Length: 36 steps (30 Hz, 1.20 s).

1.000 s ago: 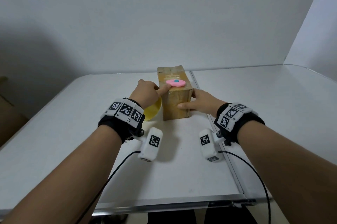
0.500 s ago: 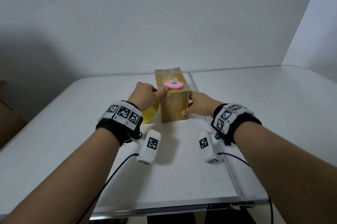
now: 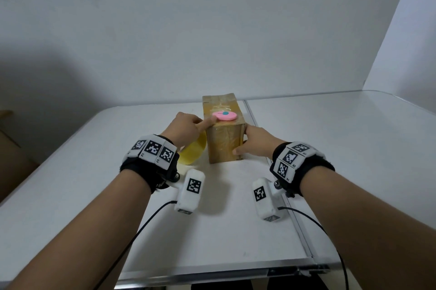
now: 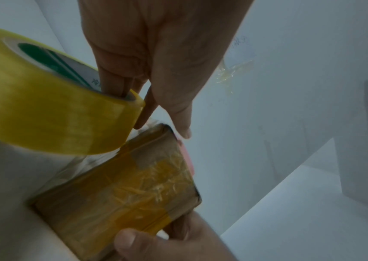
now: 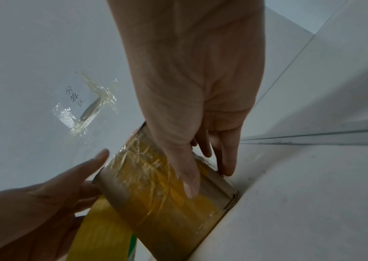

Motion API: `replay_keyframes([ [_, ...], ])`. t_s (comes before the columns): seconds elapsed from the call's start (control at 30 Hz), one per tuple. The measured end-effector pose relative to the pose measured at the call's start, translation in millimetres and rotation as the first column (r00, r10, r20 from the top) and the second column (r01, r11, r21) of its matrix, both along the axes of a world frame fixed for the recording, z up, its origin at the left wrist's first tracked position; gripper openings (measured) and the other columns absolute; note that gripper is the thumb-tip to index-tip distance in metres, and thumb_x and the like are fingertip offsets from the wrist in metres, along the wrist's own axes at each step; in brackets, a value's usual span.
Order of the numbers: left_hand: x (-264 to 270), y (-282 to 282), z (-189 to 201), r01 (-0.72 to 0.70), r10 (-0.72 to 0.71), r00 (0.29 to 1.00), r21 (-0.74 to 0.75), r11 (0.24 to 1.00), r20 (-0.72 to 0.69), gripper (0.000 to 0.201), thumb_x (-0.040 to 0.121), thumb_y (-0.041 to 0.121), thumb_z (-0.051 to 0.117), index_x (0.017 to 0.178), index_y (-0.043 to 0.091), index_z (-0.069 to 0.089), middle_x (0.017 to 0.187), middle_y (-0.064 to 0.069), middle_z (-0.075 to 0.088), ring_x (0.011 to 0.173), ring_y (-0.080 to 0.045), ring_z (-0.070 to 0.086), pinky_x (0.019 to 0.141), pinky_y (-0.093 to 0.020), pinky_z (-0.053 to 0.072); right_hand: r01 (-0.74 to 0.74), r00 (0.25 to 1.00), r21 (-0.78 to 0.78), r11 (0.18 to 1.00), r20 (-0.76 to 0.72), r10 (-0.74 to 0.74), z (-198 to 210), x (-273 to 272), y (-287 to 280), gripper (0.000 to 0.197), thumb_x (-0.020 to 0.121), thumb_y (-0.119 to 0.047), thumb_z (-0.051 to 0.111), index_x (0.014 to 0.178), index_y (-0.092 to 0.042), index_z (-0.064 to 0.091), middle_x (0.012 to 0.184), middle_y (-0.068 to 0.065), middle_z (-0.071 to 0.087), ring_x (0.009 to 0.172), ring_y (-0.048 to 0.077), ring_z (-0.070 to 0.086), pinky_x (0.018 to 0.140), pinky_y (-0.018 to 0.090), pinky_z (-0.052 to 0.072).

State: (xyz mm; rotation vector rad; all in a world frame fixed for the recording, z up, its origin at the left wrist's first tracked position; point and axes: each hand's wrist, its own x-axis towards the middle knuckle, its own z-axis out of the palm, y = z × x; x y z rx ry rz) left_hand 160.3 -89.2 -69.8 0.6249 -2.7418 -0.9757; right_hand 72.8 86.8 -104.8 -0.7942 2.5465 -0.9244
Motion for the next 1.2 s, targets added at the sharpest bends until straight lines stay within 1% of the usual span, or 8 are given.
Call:
replay_keyframes([
  [0.13,12,-22,4,-0.056,0.1,0.981,0.253,0.966,-0.165,0.047,0.095,0.048,0.05,0.117,0.01,0.067,0.116,-0.01,0.067,0.103,-0.025,0.061,0.096,-0.037,0.048,0.018,1.0,0.039,0.999,0.013,-0.019,-2,0,0,0.078,0.075,-0.02,0.078,0.142,-0.013,0.039,0.14,0.004,0.054,0.123,0.025,0.055,0.102,0.034,0.045],
  [0.37,48,-55,8,0.061,0.216,0.898,0.594,0.802,-0.384,0.048,0.092,0.01,0.062,0.137,0.022,0.05,0.118,-0.003,0.07,0.097,-0.018,0.066,0.087,-0.033,0.054,-0.048,0.995,0.102,0.994,0.093,0.039,3,-2,0,0.088,0.078,-0.007,0.068,0.151,-0.019,0.02,0.133,0.012,0.057,0.121,0.029,0.057,0.103,0.043,0.048],
  [0.5,67,-52,26,0.184,0.128,0.89,0.6,0.779,-0.439,0.048,0.093,0.008,0.061,0.137,0.026,0.052,0.119,0.002,0.072,0.104,-0.017,0.068,0.086,-0.028,0.055,0.049,0.997,-0.015,0.999,0.061,-0.048,13,-4,2,0.075,0.087,0.004,0.051,0.154,-0.014,0.02,0.149,0.012,0.044,0.132,0.031,0.048,0.11,0.043,0.041],
  [0.67,84,-30,49,0.306,0.004,0.876,0.563,0.768,-0.482,0.048,0.092,0.01,0.062,0.136,0.025,0.053,0.116,0.0,0.074,0.098,-0.014,0.07,0.078,-0.023,0.056,0.284,0.94,-0.447,0.848,-0.044,-0.338,27,2,8,0.045,0.085,0.006,0.046,0.127,-0.009,0.053,0.113,0.006,0.06,0.113,0.03,0.06,0.099,0.043,0.05],
  [0.8,89,-3,58,0.373,-0.071,0.863,0.535,0.758,-0.501,0.046,0.092,0.009,0.062,0.135,0.023,0.054,0.113,-0.002,0.075,0.092,-0.012,0.071,0.072,-0.02,0.056,0.032,0.99,-0.62,0.784,-0.088,-0.111,61,34,7,0.029,0.092,-0.003,0.05,0.109,-0.017,0.068,0.102,-0.003,0.066,0.098,0.017,0.063,0.092,0.03,0.054],
  [0.97,83,32,55,0.437,-0.152,0.851,0.515,0.737,-0.503,0.044,0.092,0.009,0.063,0.134,0.021,0.054,0.114,-0.005,0.075,0.096,-0.015,0.072,0.075,-0.022,0.055,-0.165,0.981,-0.552,0.817,-0.009,0.192,78,58,16,0.037,0.095,-0.04,0.053,0.114,-0.015,0.073,0.116,-0.001,0.073,0.113,0.012,0.066,0.098,0.027,0.052],
  [1.1,71,57,47,0.458,-0.172,0.846,0.522,0.72,-0.505,0.044,0.091,0.009,0.064,0.133,0.02,0.055,0.115,-0.008,0.074,0.095,-0.016,0.071,0.076,-0.025,0.057,-0.181,0.981,-0.58,0.794,-0.048,0.189,74,60,43,0.012,0.088,-0.033,0.067,0.092,-0.035,0.078,0.097,-0.013,0.077,0.102,0.001,0.069,0.095,0.022,0.052],
  [1.2,59,77,37,0.464,-0.177,0.847,0.534,0.707,-0.501,0.042,0.09,0.008,0.065,0.13,0.019,0.058,0.114,-0.008,0.074,0.097,-0.017,0.071,0.076,-0.026,0.057,-0.107,0.994,-0.615,0.781,-0.071,0.08,65,52,61,0.012,0.084,-0.024,0.072,0.093,-0.018,0.079,0.098,0.002,0.078,0.103,0.014,0.07,0.1,0.033,0.052],
])
